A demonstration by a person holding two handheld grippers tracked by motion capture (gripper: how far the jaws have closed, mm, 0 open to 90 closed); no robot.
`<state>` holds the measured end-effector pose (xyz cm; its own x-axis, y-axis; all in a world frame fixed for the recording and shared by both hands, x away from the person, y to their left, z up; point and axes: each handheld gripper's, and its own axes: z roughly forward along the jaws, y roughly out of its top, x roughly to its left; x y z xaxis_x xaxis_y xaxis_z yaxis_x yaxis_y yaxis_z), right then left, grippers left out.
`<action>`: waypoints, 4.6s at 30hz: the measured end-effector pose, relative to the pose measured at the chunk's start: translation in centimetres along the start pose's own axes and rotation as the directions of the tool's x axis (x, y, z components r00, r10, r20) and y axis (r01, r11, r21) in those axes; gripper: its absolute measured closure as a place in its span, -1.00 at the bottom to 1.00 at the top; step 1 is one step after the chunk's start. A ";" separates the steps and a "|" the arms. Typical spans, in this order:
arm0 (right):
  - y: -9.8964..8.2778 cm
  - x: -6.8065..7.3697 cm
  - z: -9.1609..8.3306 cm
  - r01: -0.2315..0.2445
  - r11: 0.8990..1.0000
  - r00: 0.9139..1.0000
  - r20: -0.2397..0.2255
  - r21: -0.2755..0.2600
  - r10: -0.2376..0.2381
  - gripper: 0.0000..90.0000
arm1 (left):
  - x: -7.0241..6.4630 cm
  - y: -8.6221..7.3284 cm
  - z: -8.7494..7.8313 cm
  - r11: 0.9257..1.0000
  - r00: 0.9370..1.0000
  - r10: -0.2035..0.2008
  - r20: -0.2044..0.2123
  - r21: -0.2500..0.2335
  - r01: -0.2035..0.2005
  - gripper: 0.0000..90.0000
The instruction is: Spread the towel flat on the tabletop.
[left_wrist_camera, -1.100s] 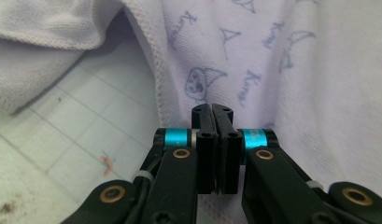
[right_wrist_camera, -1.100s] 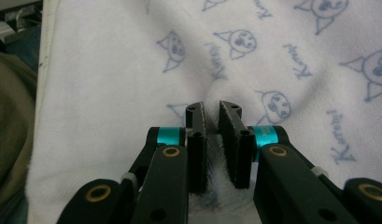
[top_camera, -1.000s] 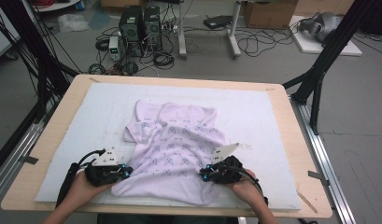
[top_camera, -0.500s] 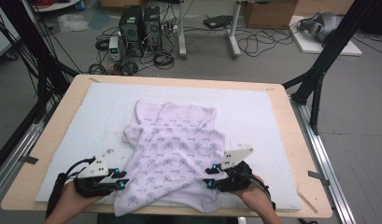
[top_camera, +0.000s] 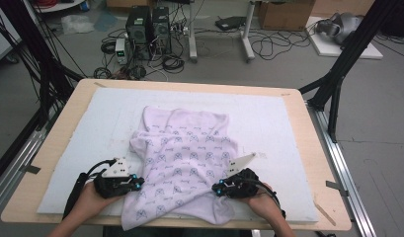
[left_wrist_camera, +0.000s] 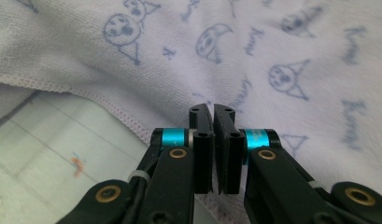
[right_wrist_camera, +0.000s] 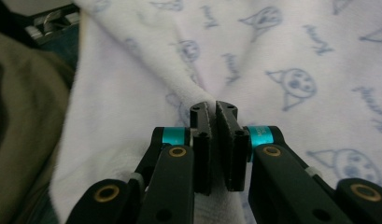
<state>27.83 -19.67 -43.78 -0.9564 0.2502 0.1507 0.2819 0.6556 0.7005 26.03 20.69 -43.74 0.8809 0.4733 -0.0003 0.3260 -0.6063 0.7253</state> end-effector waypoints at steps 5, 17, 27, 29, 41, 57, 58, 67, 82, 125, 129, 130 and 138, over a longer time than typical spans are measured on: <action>-0.6 2.4 -0.4 0.035 0.999 0.999 -0.029 -0.012 -0.035 0.91 | -1.8 -1.6 -2.0 1.000 1.000 0.005 0.021 -0.003 -0.005 0.92; 1.8 3.4 -3.1 0.051 0.992 0.999 0.002 -0.118 -0.051 0.40 | -0.8 -0.4 -3.7 0.996 1.000 -0.013 -0.018 -0.090 0.012 0.41; 1.0 -1.6 0.7 -0.015 0.999 0.989 0.149 0.033 0.009 0.41 | 0.5 0.3 0.6 0.999 1.000 -0.023 -0.013 -0.030 0.022 0.71; 0.8 -1.6 0.7 -0.010 1.000 0.989 0.151 0.019 0.007 0.65 | 0.4 0.3 0.4 1.000 1.000 -0.020 -0.016 -0.021 0.020 0.81; -0.9 2.6 -0.3 0.032 0.999 0.999 0.013 -0.004 -0.032 0.95 | -1.9 -2.7 -3.8 1.000 1.000 -0.018 0.015 -0.019 0.018 0.92; 0.9 0.0 0.8 0.025 0.999 0.992 0.123 0.032 -0.028 0.59 | -0.1 -0.4 -0.3 1.000 1.000 0.000 -0.018 0.003 0.000 0.57; 0.8 -0.1 0.7 0.036 0.999 0.991 0.131 0.028 -0.040 0.70 | -0.2 -0.5 -0.2 1.000 1.000 0.010 -0.021 -0.003 -0.010 0.68; -0.9 1.8 -0.5 0.047 0.999 0.996 0.080 0.016 -0.048 0.95 | -1.4 -1.9 -2.0 1.000 1.000 0.008 0.012 -0.005 -0.008 0.93; 0.8 0.0 -0.9 0.037 0.999 0.988 0.152 -0.003 -0.036 0.28 | 0.4 0.5 -1.0 0.999 0.999 -0.012 -0.039 -0.049 0.010 0.32; -0.5 0.5 -2.3 -0.001 1.000 0.993 0.116 -0.020 0.003 0.46 | -0.4 -1.2 -3.2 0.999 1.000 -0.009 0.004 -0.041 0.009 0.49; -0.1 -2.0 -2.0 -0.068 0.997 0.981 0.181 -0.041 0.074 0.26 | 1.7 -0.2 -1.8 0.997 0.993 -0.075 -0.089 -0.041 0.072 0.24; 0.0 -2.4 -1.7 -0.079 0.996 0.976 0.203 -0.033 0.084 0.23 | 1.7 -0.2 -1.8 0.997 0.993 -0.075 -0.089 -0.041 0.072 0.23; 0.7 -4.3 -0.8 -0.051 0.997 0.982 0.186 0.054 0.041 0.96 | 3.7 0.7 0.6 0.999 0.993 -0.054 -0.101 0.001 0.054 0.95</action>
<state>32.09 -20.87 -43.43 -0.9132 0.4050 0.0463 0.3343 0.6791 0.6535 29.70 21.60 -43.70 0.8231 0.5670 0.0299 0.3738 -0.5808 0.7232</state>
